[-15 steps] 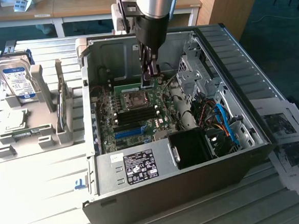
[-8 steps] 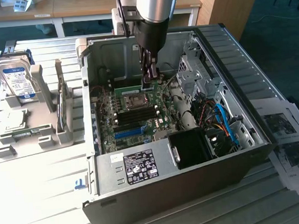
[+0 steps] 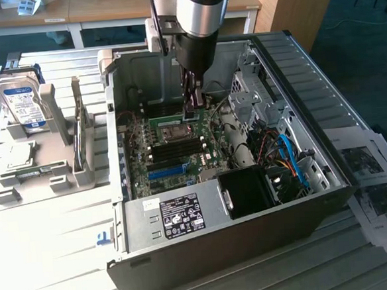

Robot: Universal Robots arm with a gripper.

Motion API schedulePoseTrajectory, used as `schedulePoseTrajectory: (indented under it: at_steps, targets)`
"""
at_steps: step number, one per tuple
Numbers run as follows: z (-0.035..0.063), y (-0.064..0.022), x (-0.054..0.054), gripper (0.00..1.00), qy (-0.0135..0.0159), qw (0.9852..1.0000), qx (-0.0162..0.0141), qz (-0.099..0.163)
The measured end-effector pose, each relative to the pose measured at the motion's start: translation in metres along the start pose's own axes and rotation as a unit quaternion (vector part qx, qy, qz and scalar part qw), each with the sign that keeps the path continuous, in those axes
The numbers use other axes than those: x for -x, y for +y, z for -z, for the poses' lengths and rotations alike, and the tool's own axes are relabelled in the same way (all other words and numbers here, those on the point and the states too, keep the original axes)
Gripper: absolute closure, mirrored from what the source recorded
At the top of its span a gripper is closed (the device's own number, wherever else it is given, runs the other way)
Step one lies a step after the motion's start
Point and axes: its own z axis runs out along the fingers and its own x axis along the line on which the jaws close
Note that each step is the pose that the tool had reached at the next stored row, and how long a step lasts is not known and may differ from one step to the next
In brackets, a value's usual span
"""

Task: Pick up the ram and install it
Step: 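Insert the ram into the slot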

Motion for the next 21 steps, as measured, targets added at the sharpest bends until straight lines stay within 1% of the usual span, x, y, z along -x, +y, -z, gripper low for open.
schedulePoseTrajectory:
  at_steps: [1,3,21]
  targets:
    - [-0.0013,0.0000,0.000,0.88,0.0000,1.0000,-0.0001,-0.001]
    - [-0.0069,-0.0002,-0.001,0.88,-0.0001,1.0000,-0.0004,-0.003]
    - [-0.0303,-0.0011,-0.003,0.88,-0.0004,0.9999,-0.0013,-0.013]
